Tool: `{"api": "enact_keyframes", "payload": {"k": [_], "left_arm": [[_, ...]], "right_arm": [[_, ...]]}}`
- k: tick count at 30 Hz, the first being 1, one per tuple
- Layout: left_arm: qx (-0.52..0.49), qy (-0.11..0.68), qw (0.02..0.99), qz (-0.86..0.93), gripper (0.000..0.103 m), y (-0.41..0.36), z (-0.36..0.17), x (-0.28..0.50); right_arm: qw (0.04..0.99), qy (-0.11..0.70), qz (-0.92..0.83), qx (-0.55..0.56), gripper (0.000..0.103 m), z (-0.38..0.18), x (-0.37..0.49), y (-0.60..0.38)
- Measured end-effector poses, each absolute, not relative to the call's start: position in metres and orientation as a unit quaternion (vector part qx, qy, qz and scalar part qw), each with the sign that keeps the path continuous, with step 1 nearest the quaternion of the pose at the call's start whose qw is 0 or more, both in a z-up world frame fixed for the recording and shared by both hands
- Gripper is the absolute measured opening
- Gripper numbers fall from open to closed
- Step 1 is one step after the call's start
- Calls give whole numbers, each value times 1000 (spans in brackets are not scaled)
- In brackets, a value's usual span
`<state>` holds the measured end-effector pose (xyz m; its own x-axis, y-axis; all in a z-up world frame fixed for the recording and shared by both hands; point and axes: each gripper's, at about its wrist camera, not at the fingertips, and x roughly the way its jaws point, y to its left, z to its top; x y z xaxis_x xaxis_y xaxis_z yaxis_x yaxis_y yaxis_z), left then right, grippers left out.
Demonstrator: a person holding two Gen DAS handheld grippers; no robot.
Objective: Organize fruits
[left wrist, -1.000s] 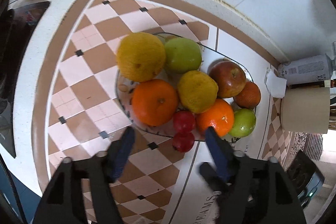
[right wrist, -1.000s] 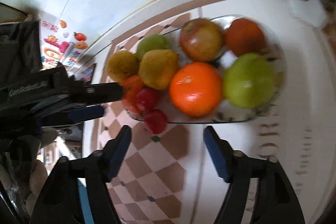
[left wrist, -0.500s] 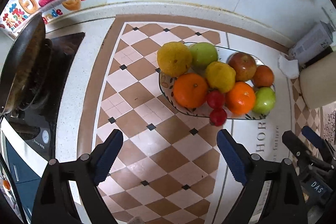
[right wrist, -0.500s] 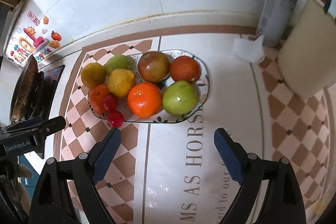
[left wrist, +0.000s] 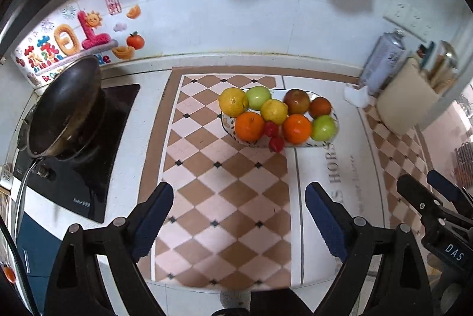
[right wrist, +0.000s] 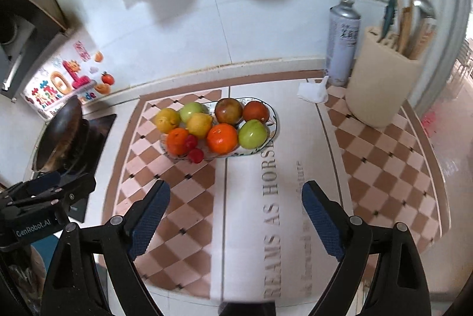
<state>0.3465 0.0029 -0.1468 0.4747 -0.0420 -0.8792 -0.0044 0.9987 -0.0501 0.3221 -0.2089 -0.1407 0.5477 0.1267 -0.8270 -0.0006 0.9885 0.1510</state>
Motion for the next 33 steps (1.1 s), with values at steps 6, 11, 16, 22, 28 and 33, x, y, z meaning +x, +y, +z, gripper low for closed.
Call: {"api": "enact_keyframes", "payload": {"k": [6,11,16,22,28,33], "left_arm": [[-15,484,875,-17,91,11,-114,280],[-3,462,887,-14,91,12,-86,223],[-10,426,904,-18,91,9,-51,173],[-17,407,913,-10,91,9,-24,129],[-6,394,919,-3,91,6,-7,102],[-6,387,922,-1,91,6,1,91]], "right_arm": [[900,433,24,55,94,-91,236,-197],[911,409,15,48,97,-56,169,-190],[924,379,20,38,97,-17,109,-184],[938,342,26,42,97,22,55,-182],[941,335,30,41,97,40,27,-182],[941,335,41,41,98,44,21,-181]]}}
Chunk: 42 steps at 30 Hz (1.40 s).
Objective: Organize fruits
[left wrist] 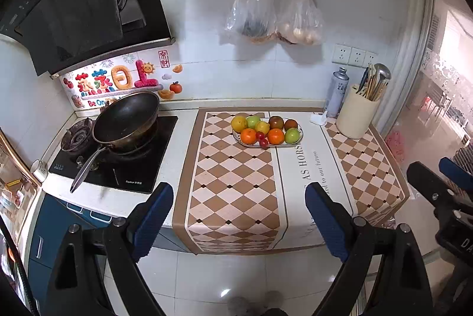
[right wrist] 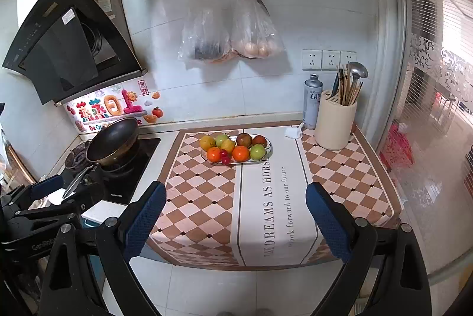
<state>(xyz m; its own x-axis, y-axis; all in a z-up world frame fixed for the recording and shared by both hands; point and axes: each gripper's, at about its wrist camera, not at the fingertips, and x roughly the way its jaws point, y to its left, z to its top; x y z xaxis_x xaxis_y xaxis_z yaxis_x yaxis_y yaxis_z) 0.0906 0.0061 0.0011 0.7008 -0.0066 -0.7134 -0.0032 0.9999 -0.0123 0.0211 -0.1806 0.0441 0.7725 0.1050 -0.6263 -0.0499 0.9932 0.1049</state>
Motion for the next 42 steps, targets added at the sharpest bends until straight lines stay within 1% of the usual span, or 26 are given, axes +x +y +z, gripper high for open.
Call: {"api": "enact_keyframes", "payload": {"k": [7,13,29,35,42], "left_arm": [[-9,385,923,0,91,7,2,90],[-13,390,921,7,91,7,-2,103],[-7,422,906,16,91,-3,-28,188],[2,436,900,21,91,-9,-42,219],[-1,457,889,27,91,-12,-60,244]], "right_arm": [[939,337,47,44,98,45,23,-180],[935,348,47,46,98,37,42,-181],[918,393,37,45,98,-8,147,-193],[907,418,31,43,98,-34,191,-196],[895,442,31,41,98,-57,223,-197]]}}
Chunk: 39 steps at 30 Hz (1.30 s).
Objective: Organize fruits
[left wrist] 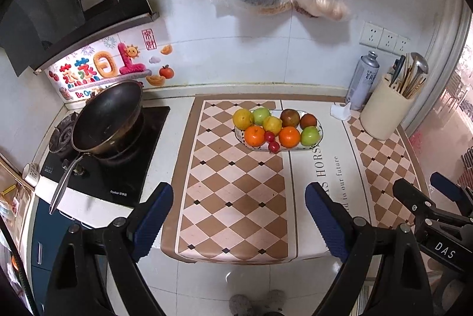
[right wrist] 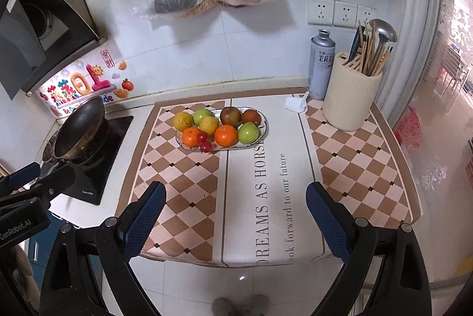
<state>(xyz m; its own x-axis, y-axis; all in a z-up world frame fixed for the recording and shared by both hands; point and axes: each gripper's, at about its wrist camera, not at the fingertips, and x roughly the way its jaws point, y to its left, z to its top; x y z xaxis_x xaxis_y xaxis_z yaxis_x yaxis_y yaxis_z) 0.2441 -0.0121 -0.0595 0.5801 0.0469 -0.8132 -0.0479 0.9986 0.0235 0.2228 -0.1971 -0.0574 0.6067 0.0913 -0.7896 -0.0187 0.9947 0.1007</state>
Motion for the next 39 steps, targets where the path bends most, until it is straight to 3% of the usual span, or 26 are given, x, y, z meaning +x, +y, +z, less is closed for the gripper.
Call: {"api": "enact_keyframes", "payload": {"k": [21,23,39], "left_arm": [[-26,482,875,35,92,-10,-82,261],[-30,483,874,29,102,-10,-83,261],[-22,478,877,42,102,-9,-80,256]], "right_arm": [[895,444,40,13,98,-56,233,-185],[895,445,40,11,98,-56,234,-185],[895,443,43,6,98,-55,234,-186]]}}
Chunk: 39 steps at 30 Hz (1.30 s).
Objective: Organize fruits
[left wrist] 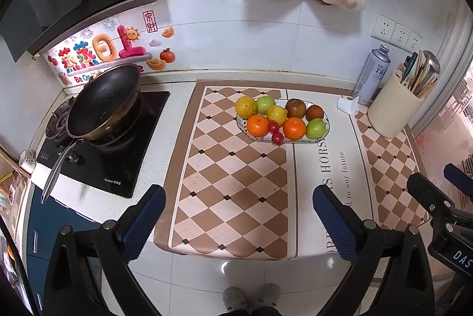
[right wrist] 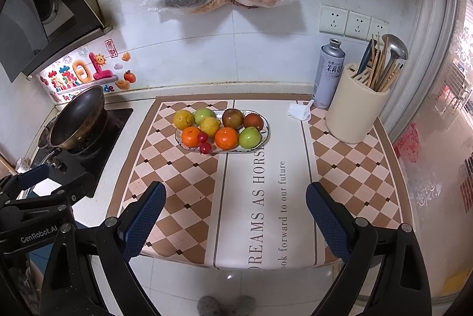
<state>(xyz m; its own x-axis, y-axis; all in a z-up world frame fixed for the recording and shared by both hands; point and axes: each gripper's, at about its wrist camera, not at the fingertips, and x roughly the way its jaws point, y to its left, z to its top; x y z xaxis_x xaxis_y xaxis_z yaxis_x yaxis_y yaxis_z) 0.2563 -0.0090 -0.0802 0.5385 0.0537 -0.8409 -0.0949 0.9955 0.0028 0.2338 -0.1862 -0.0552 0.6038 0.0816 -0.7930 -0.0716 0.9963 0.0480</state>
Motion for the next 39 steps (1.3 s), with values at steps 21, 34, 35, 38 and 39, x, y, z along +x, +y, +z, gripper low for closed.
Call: {"api": "enact_keyframes", "payload": {"k": [21,34,35,38,39], "left_arm": [[-25,470,881,43,102,-9,-72,251],[-23,462,885,46,102,-10,-64,243],[-25,463,885,46,102,-10,-65,242],[-24,463,885,46,102,-10,-65,242],[-24,463,885,46,102,-10,-65,241]], "right_arm": [[898,438,50,4,98,-47,228,-185],[897,438,58,1,98,-38,220,-184],[897,439,59,2,98,-39,221,-184],[897,439,60,-1,98,-38,223,-184],[896,439,61,0,98,-38,223,-185]]}}
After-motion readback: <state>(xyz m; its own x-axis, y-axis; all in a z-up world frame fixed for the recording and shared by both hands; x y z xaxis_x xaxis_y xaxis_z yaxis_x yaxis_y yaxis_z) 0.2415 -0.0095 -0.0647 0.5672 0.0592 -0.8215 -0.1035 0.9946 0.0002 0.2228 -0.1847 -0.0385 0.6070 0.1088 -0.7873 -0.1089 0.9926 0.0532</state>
